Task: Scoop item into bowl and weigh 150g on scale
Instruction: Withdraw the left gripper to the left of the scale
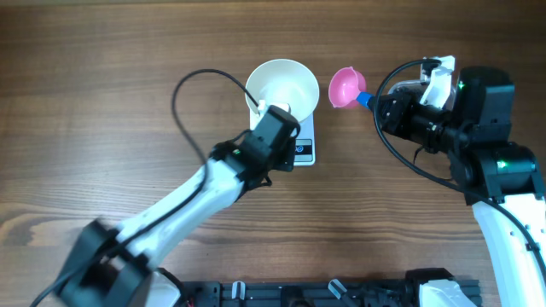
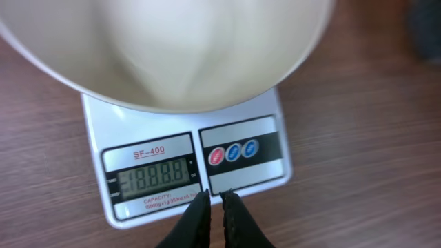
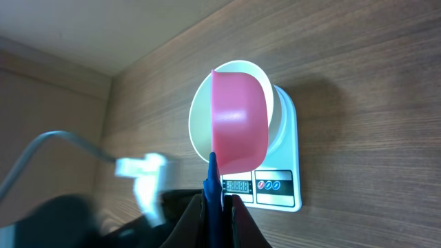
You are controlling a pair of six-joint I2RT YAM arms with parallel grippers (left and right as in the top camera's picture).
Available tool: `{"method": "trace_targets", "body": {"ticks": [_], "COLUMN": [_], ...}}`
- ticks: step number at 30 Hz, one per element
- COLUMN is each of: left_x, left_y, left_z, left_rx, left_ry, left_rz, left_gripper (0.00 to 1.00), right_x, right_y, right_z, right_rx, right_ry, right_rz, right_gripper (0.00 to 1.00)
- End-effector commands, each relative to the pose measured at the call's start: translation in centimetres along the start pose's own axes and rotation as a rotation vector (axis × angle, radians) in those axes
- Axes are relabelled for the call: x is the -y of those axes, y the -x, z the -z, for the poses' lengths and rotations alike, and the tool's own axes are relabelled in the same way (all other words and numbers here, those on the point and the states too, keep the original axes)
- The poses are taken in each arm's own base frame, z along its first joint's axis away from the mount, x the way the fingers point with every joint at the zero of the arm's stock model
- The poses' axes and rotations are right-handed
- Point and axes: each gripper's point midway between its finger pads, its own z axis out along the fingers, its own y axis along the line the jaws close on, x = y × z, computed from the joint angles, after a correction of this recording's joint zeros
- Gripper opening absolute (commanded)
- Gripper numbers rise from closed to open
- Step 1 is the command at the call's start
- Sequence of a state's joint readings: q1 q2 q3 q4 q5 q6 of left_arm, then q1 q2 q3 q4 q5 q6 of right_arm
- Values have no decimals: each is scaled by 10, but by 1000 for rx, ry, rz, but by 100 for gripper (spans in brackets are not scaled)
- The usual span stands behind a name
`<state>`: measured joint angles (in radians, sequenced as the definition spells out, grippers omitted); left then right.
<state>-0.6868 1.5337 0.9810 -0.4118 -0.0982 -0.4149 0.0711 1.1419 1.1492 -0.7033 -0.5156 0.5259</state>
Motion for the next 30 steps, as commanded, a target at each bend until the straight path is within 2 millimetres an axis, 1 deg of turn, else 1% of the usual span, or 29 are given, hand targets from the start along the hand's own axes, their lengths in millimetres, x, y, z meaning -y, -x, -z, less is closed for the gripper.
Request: {"method": "trace_targets", "body": {"ticks": [1,3,6,8,13,15,17,18,19,20,21,23,24,30], "left_x": [2,-4,-14,-24,-41,-55,-75,-85,-95,-103,-109,-118,-119,-120], "left_y": [14,17,17,17,20,26,35,38,41,42,42,44,44,44], "left_z": [39,54,72,77,80,80,81,82,83,84,84,85,85,85], "left_rx": [65,82,81,73,46,57,80,90,96,99,98,103,104,104], "left_ry": [-41,-40,-46,-43,-129,-126,-87,-69,-52,-38,-26,-12,-9,-8], "left_rz": [-7,-15,-88,-112,-180,-186,-169,-157,-137,-119,-103,-82,-79,-79], "left_gripper": [12,11,13,13,12,12,16,23,27,40,100,100,100,100], "right_x": [-7,-6,-6,-6,-5,-4,-1,1,1,2,1,0,3,24], "right_y": [4,4,4,4,8,11,13,14,17,20,23,29,33,49], "right_z": [4,4,4,4,4,4,4,4,4,4,5,5,6,12], "right_rx": [10,10,10,10,26,39,51,58,70,85,97,124,145,237], "right_ry": [21,21,21,21,12,1,-18,-25,-33,-40,-34,-38,-58,-188], "right_rz": [11,12,12,12,24,28,28,29,32,35,40,48,46,42], "right_gripper": [4,4,4,4,4,4,4,4,4,4,4,5,4,4]}}
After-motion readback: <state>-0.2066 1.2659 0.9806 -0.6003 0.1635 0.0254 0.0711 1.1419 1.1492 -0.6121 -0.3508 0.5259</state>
